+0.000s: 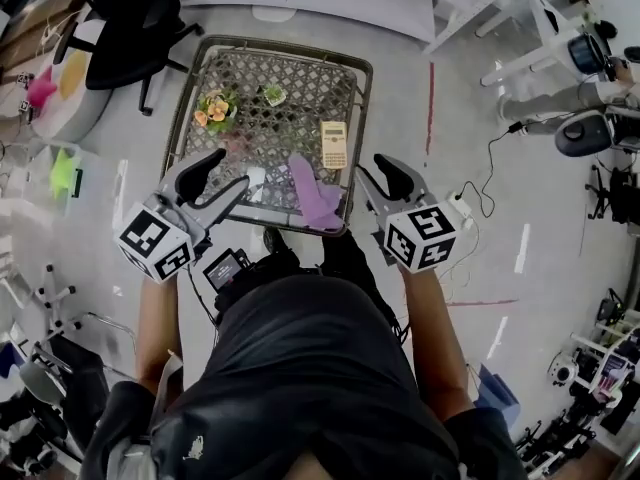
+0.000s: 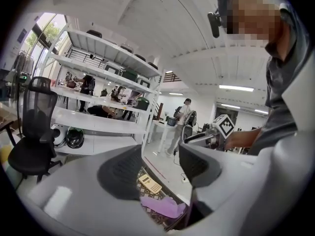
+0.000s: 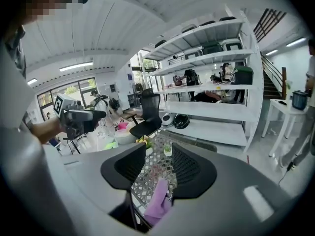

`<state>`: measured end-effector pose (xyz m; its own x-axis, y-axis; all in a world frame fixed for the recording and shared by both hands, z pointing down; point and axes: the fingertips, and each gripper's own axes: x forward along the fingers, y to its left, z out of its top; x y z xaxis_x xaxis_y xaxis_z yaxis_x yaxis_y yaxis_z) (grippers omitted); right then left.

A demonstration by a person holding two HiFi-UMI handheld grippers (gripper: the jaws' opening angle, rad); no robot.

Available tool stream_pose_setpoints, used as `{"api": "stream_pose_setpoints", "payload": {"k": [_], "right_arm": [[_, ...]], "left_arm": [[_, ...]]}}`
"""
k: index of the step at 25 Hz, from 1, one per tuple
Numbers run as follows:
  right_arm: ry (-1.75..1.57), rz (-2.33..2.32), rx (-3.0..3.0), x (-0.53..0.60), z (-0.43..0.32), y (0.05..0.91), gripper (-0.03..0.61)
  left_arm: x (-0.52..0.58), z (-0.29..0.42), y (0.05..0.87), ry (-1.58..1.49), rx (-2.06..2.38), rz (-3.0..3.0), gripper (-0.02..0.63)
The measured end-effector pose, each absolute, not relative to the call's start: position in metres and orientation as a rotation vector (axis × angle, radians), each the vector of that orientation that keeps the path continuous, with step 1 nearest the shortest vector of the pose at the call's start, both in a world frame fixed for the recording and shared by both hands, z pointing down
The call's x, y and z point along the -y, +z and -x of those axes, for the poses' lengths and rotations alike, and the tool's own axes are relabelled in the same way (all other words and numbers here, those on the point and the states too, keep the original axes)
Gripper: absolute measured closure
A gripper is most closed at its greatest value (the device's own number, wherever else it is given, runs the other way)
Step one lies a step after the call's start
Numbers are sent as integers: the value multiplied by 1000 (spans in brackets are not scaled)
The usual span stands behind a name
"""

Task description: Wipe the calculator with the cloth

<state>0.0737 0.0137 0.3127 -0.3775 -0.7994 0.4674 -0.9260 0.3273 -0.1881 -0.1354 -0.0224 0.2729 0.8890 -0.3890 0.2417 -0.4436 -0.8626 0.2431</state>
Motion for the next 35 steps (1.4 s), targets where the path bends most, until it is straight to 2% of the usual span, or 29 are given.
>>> {"api": "stream_pose_setpoints", "payload": {"k": [9, 16, 25, 32, 33, 35], "right_arm": [[779, -1142, 2270, -10, -25, 434, 374], [822, -766, 2172, -30, 12, 541, 356], [728, -487, 1953, -66, 21, 655, 356], [451, -281, 1843, -82, 18, 709, 359], [428, -270, 1840, -81, 18, 711, 364], [409, -258, 1835, -78, 19, 713, 425]], "left_arm": [[14, 138, 291, 328, 724, -2665, 330], [9, 140, 312, 368, 809, -2568, 330], [0, 147, 341, 415, 861, -2473, 328], [-4, 150, 356, 444, 871, -2427, 329], [-4, 150, 358, 447, 872, -2422, 329], [-3, 151, 361, 452, 874, -2411, 328]]}}
